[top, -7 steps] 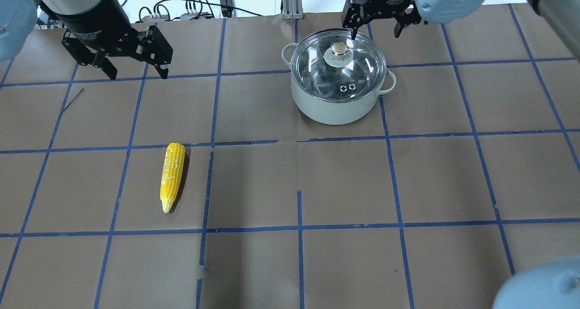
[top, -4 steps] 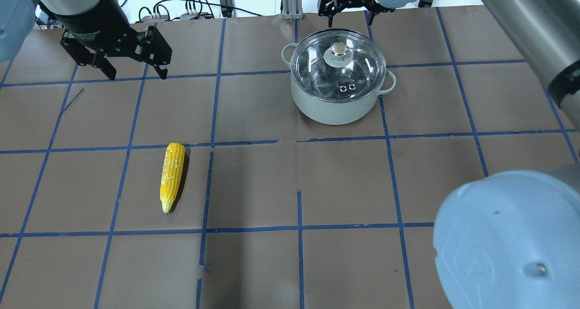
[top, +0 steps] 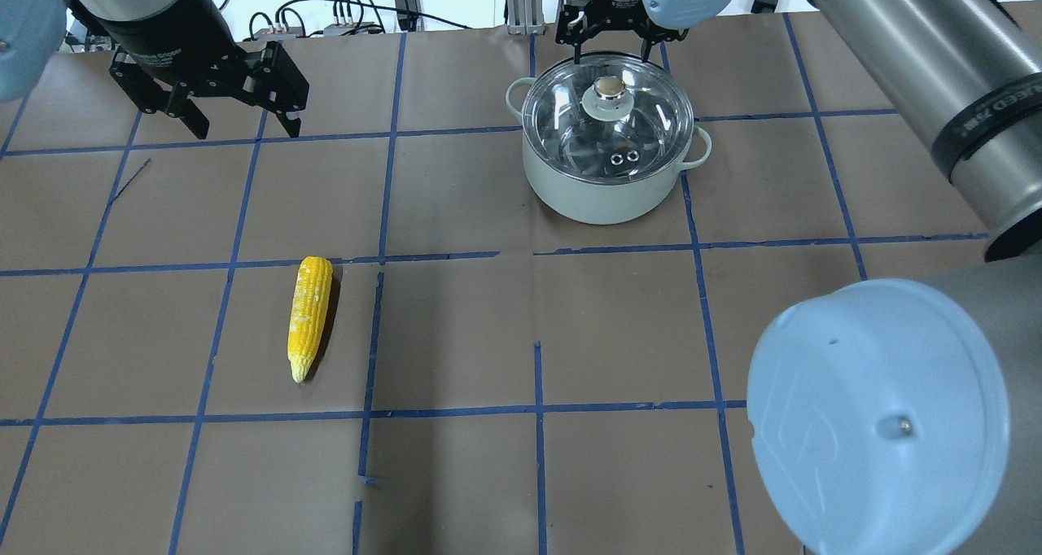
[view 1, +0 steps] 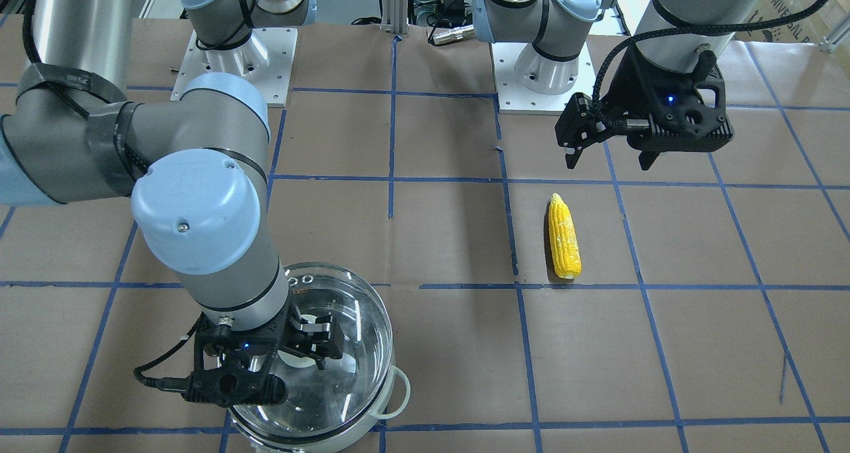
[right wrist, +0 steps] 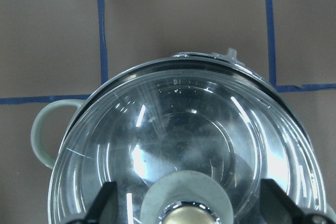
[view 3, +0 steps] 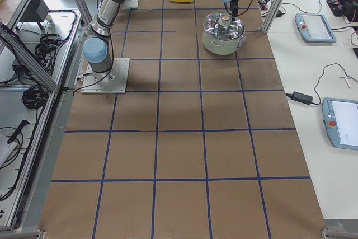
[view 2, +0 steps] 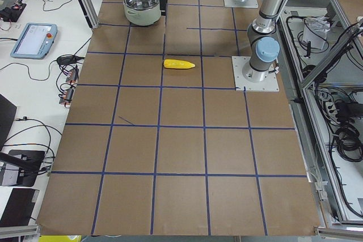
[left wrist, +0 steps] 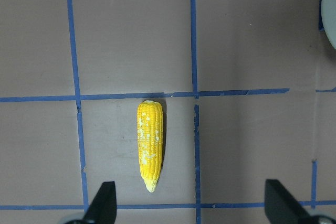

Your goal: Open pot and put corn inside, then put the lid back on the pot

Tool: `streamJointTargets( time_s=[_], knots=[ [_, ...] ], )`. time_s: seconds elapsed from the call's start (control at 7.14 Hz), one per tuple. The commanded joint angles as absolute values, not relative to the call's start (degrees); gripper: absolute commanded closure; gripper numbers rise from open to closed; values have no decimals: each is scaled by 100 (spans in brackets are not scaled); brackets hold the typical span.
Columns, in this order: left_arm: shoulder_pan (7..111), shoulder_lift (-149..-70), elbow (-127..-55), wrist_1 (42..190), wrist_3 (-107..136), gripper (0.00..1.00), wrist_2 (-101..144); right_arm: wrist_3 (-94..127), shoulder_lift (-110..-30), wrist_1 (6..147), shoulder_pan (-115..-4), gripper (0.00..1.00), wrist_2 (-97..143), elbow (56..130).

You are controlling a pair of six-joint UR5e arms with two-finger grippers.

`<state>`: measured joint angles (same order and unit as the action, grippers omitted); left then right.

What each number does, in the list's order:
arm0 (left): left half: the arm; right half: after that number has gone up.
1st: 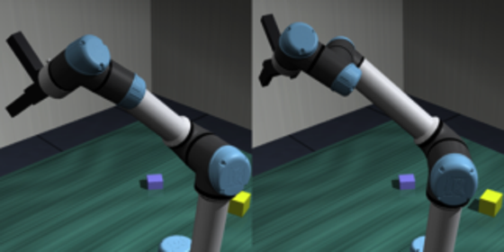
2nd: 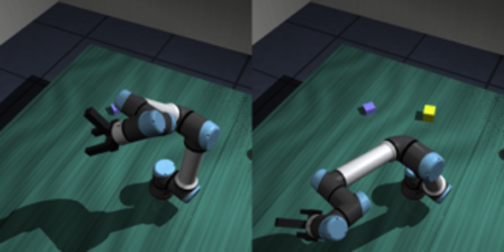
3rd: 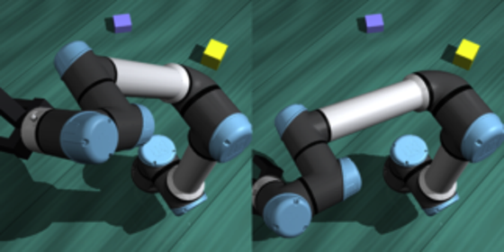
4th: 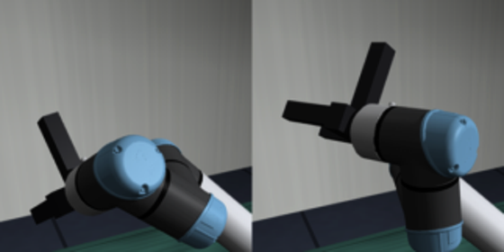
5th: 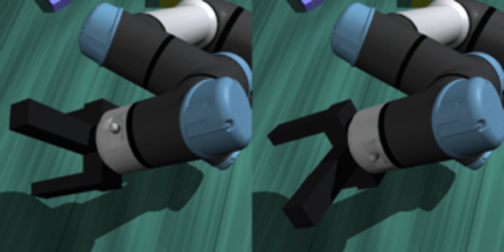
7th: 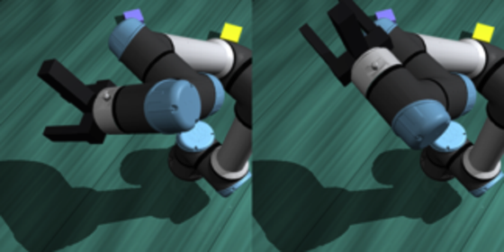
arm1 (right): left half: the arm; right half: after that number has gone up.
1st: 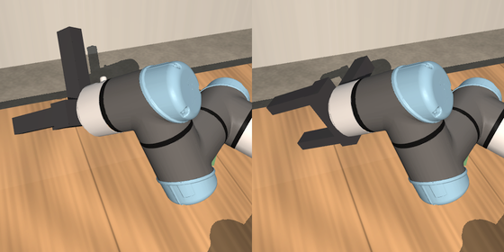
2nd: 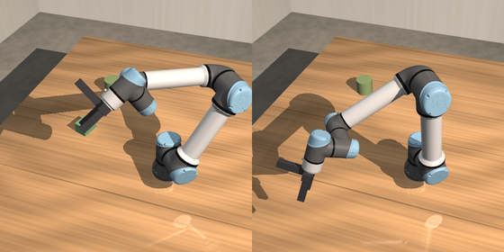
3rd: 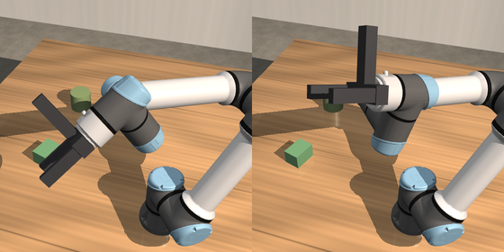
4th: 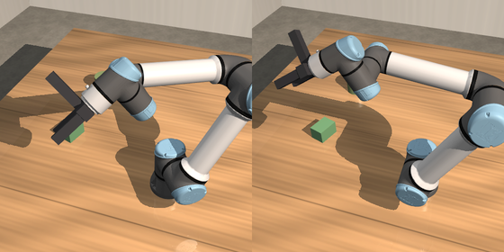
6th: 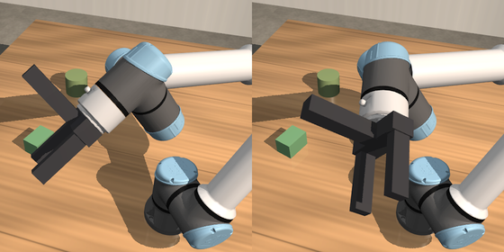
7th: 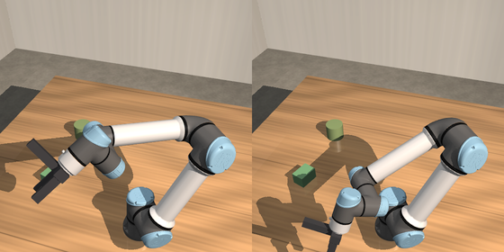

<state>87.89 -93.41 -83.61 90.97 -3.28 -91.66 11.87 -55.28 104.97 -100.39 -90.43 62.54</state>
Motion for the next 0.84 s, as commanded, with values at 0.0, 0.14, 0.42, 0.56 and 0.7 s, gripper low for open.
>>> streamJointTargets(
  time_s=[0.0,0.14,0.42,0.56,0.7],
  knots=[
    [8780,-9369,-8341,9088,-334,0,-9167,1134,-5589,10590,-10151,5,-9053,6581],
    [8780,-9387,-8341,9097,-334,0,-9167,1012,-5659,11174,-10117,5,-9044,6992],
    [8780,-9352,-8341,9088,-334,0,-9167,862,-5783,11347,-10037,4,-9061,7224],
    [8780,-9352,-8341,9097,-334,0,-9167,870,-5783,11355,-10028,4,-9070,7199],
    [8780,-9352,-8358,9088,-334,0,-9158,870,-5792,11355,-10037,5,-9079,7190]
  ],
)
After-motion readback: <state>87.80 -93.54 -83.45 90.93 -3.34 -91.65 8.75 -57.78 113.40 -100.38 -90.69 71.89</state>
